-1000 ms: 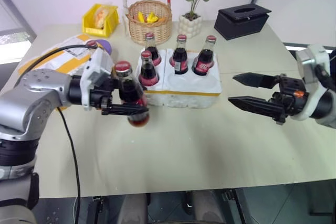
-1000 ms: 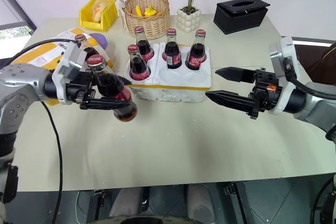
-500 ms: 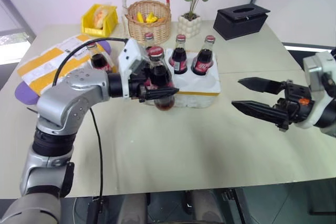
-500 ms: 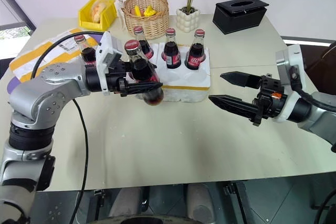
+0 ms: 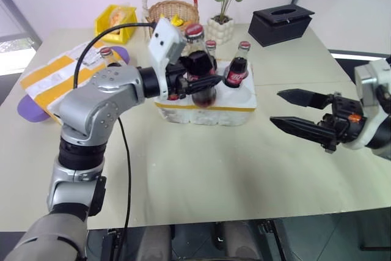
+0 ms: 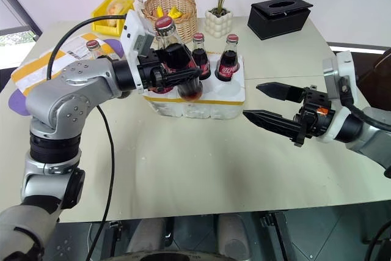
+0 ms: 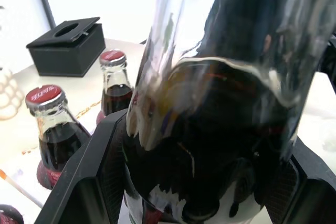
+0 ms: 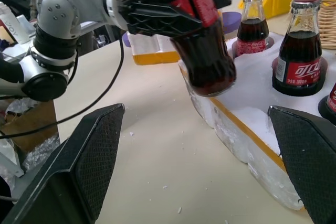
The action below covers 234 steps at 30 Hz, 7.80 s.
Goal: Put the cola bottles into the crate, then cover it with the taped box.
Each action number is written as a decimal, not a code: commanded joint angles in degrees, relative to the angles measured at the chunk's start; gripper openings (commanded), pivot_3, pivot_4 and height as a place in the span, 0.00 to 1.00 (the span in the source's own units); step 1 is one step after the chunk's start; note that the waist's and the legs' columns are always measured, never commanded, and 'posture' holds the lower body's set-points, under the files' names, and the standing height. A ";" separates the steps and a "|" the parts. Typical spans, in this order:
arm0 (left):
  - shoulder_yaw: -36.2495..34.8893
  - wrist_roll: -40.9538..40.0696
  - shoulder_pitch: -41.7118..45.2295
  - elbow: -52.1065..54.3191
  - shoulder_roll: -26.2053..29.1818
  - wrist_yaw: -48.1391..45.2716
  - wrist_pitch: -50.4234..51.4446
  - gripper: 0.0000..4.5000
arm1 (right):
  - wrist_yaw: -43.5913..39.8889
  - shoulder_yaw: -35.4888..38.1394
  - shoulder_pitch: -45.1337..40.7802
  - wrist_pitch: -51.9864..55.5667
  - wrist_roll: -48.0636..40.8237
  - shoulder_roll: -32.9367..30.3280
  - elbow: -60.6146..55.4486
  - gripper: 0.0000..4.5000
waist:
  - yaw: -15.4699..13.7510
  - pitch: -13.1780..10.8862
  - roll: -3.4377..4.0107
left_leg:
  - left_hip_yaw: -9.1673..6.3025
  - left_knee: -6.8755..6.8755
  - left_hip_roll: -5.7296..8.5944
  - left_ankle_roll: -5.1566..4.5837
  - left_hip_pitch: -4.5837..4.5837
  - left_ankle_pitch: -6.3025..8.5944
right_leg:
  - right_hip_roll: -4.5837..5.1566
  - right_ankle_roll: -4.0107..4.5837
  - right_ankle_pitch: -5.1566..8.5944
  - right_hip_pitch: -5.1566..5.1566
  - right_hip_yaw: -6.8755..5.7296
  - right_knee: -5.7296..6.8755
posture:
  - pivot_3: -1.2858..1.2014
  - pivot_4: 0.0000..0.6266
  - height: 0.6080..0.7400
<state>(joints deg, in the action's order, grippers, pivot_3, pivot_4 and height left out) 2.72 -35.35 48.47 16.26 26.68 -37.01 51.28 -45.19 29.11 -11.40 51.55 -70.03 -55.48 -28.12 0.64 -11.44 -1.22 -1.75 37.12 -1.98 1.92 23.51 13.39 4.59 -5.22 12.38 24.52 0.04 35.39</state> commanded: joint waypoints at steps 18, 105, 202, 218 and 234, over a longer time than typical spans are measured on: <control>-3.19 -0.01 -2.40 -7.88 13.77 -28.77 -17.55 0.59 | 1.05 1.78 0.72 -1.68 -1.03 0.40 -0.84 1.00 | 0.05 -0.01 0.03 | 0.00 0.10 -0.01 -0.01 -0.06 0.00 | -0.02 0.04 -0.01 -0.03 0.03 0.08 | 0.52 0.24 1.00; 7.13 18.47 23.44 -27.69 -5.28 -11.04 4.13 0.99 | 5.18 1.34 1.10 -3.92 0.53 0.14 -1.59 1.00 | 0.00 -0.09 -0.07 | -0.08 0.04 0.09 -0.02 -0.04 0.00 | -0.01 -0.15 0.08 -0.03 0.12 0.17 | 0.52 0.24 1.00; -18.26 12.62 -15.47 -19.37 10.52 8.34 -12.19 0.99 | -1.81 2.87 1.08 -3.16 5.30 -2.76 0.69 1.00 | -0.03 -0.08 -0.12 | 0.03 0.16 0.09 0.11 -0.22 -0.09 | 0.01 -0.11 0.09 -0.01 0.28 0.61 | 0.52 0.24 1.00; -11.92 18.67 -7.27 -34.40 4.99 8.06 -21.51 0.99 | -1.70 2.10 -0.33 -2.58 4.26 -3.58 0.66 1.00 | -0.27 -0.08 -0.14 | 0.03 0.16 0.10 0.11 -0.20 -0.09 | 0.02 -0.11 0.08 -0.02 0.27 0.55 | 0.52 0.24 1.00; -12.97 21.12 -4.38 -43.16 4.01 8.49 -25.95 0.94 | -0.33 3.13 0.30 -2.42 4.83 -3.60 1.16 1.00 | -0.13 -0.08 -0.14 | 0.03 0.11 0.10 0.11 -0.17 -0.09 | 0.02 -0.12 0.08 -0.02 0.27 0.48 | 0.52 0.24 1.00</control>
<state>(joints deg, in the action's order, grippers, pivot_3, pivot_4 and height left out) -9.84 -14.29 42.35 -27.28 30.35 -28.49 26.81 -45.39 30.06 -10.51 49.74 -65.27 -58.10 -26.40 0.51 -11.52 -1.36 -1.73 37.23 -1.88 2.03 23.34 13.31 4.61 -5.34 12.46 24.50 0.31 35.87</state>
